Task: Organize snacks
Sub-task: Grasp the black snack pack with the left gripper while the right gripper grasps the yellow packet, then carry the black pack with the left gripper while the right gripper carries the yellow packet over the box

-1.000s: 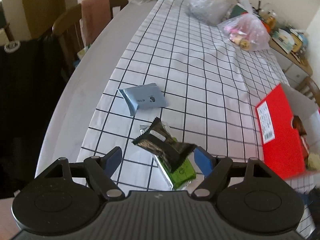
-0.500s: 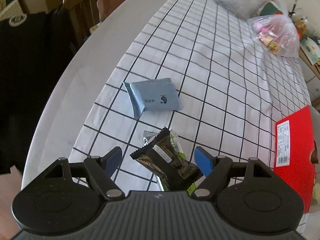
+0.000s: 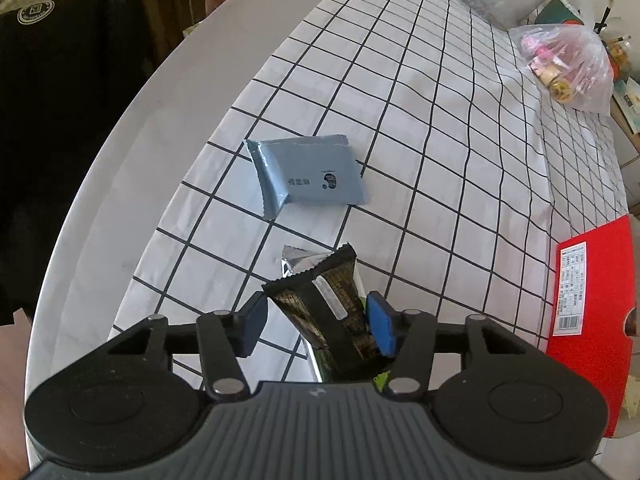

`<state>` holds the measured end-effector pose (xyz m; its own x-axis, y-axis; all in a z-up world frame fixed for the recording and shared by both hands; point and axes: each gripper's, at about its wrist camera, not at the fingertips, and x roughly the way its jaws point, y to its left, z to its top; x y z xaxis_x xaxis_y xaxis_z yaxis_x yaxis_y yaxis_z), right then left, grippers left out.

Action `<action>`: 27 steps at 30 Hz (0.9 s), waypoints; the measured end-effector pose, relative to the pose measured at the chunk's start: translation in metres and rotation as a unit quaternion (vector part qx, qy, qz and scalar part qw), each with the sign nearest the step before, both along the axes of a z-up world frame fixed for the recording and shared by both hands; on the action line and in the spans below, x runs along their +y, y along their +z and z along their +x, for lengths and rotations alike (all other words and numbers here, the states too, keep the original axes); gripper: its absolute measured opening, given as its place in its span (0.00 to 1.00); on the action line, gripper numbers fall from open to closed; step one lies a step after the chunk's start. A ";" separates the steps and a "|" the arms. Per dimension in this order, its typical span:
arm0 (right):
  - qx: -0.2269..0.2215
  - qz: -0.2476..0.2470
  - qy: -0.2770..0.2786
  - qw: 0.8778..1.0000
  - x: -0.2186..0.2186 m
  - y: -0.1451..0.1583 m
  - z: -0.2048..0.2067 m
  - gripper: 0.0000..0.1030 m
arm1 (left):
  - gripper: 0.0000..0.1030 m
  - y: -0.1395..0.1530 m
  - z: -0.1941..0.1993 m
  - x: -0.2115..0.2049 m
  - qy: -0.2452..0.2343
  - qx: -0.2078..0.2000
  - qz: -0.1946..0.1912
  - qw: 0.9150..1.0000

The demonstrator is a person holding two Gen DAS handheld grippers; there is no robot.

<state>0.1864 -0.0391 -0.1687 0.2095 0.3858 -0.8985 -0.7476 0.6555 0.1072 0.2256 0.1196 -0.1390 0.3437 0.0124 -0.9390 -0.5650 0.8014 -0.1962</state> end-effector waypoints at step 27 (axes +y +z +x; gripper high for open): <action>0.000 0.069 -0.078 0.995 -0.064 0.036 -0.013 0.31 | 0.28 0.026 -0.034 -0.013 -0.028 -0.061 -0.015 0.998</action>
<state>0.1734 -0.1031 -0.1332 0.2756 0.4692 -0.8390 -0.6386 0.7418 0.2050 0.1918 0.1071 -0.1134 0.4555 -0.0387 -0.8894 -0.4891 0.8239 -0.2863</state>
